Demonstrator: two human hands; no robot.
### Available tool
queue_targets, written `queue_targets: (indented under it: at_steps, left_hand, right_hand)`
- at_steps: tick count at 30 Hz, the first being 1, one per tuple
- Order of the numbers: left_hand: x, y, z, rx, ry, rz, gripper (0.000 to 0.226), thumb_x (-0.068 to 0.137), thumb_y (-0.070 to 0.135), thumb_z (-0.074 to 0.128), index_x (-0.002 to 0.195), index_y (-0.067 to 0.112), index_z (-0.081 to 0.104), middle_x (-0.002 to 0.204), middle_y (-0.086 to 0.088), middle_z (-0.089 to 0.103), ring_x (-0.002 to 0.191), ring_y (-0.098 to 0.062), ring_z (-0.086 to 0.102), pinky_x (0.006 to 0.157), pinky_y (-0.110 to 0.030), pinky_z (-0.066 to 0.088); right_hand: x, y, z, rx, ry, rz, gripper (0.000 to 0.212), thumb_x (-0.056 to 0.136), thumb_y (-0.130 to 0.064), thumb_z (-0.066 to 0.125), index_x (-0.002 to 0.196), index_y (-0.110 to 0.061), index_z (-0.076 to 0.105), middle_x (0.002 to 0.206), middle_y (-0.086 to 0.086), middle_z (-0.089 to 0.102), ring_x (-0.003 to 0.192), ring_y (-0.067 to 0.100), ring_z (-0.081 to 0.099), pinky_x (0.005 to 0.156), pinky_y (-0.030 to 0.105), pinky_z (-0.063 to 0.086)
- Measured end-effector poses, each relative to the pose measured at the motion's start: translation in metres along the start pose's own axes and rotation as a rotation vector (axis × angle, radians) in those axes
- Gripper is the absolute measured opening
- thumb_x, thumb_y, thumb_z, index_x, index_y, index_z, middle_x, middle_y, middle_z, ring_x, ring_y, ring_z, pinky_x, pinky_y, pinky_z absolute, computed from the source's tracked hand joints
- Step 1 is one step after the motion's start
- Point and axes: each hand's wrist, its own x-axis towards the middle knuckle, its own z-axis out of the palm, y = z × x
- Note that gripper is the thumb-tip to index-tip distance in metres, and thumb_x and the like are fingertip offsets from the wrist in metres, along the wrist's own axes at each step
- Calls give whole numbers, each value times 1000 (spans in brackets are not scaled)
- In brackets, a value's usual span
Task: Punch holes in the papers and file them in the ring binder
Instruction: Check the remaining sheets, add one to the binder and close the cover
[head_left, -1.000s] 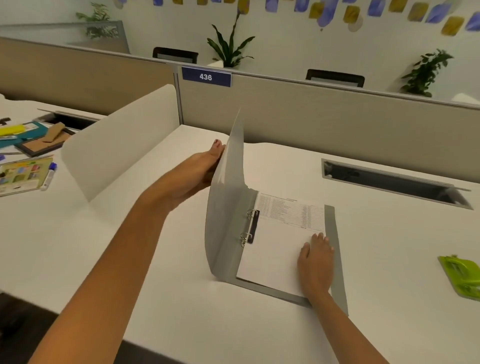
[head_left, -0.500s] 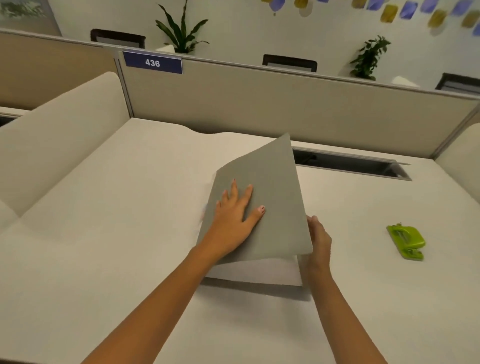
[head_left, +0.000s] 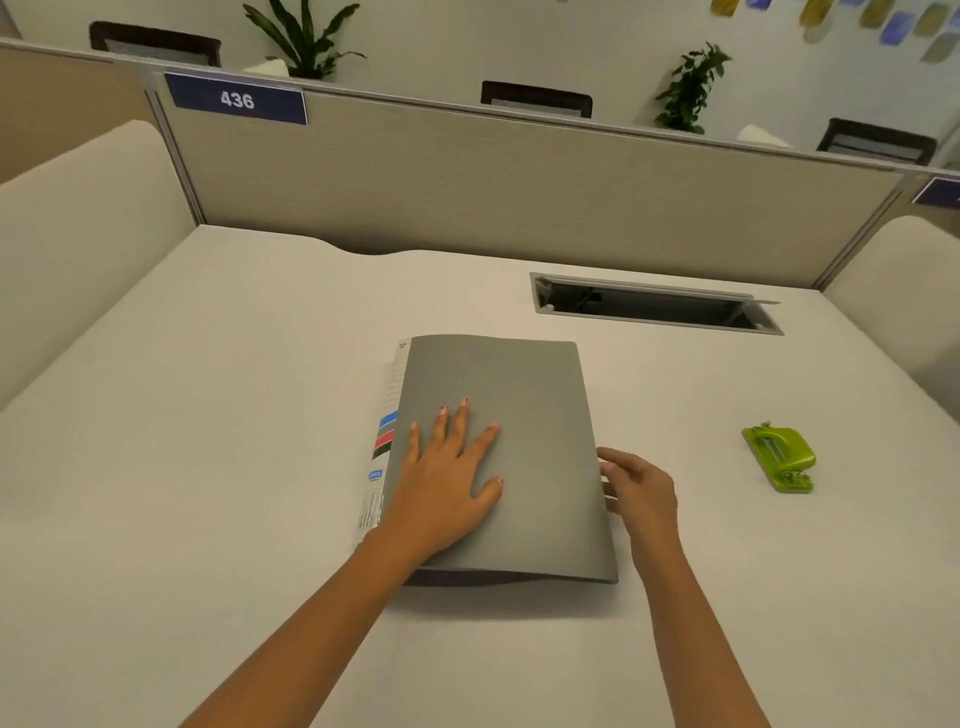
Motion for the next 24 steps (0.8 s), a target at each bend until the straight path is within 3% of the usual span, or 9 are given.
queue_targets:
  at_steps: [2, 5, 8, 11, 13, 17, 24]
  left_hand:
    - [0, -1, 8, 82, -8, 26, 78, 80, 64, 3, 152, 34, 3, 159, -1, -18, 147, -25, -15, 117, -47, -12]
    - [0, -4, 18, 106, 34, 57, 74, 85, 59, 11, 152, 27, 15, 161, -5, -7, 148, -29, -5, 117, -48, -8]
    - [2, -3, 26, 172, 92, 64, 67, 89, 53, 27, 147, 20, 36, 158, -11, 21, 145, -33, 21, 117, -53, 13]
    - [4, -2, 33, 173, 125, 56, 64, 89, 47, 34, 144, 15, 42, 153, -12, 34, 140, -32, 32, 112, -51, 18]
    - [4, -2, 36, 176, 135, 53, 63, 89, 43, 33, 144, 12, 41, 152, -11, 35, 140, -30, 33, 108, -50, 18]
    - [4, -5, 46, 188, 123, 43, 62, 91, 40, 31, 143, 9, 41, 152, -10, 36, 141, -28, 33, 108, -50, 20]
    - [4, -6, 61, 213, 86, 39, 61, 93, 38, 27, 144, 7, 39, 151, -11, 38, 141, -26, 33, 111, -51, 19]
  right_hand:
    - [-1, 4, 7, -152, 180, -91, 26, 90, -8, 52, 104, -19, 70, 100, 0, 73, 88, 19, 67, 80, 31, 53]
    - [-6, 8, 22, -439, 287, -301, 28, 95, -11, 47, 116, -16, 64, 116, 1, 65, 109, 19, 57, 86, 23, 40]
    - [-8, 16, 43, -593, 187, -472, 37, 97, -23, 45, 133, -16, 53, 136, 0, 53, 131, 18, 40, 105, 25, 32]
    - [-6, 26, 68, -750, 0, -598, 58, 97, -42, 31, 147, -13, 36, 154, 1, 34, 147, 16, 20, 120, 25, 6]
    - [-4, 32, 81, -825, -52, -632, 67, 96, -51, 22, 151, -13, 25, 159, 0, 21, 149, 14, 10, 120, 24, -4]
    - [0, 45, 89, -922, -81, -610, 73, 94, -57, 10, 154, -15, 7, 162, -2, 3, 148, 8, -5, 119, 24, -10]
    - [0, 55, 92, -1001, -67, -598, 79, 92, -61, -2, 154, -13, 9, 162, 3, 6, 149, 13, 0, 119, 27, -7]
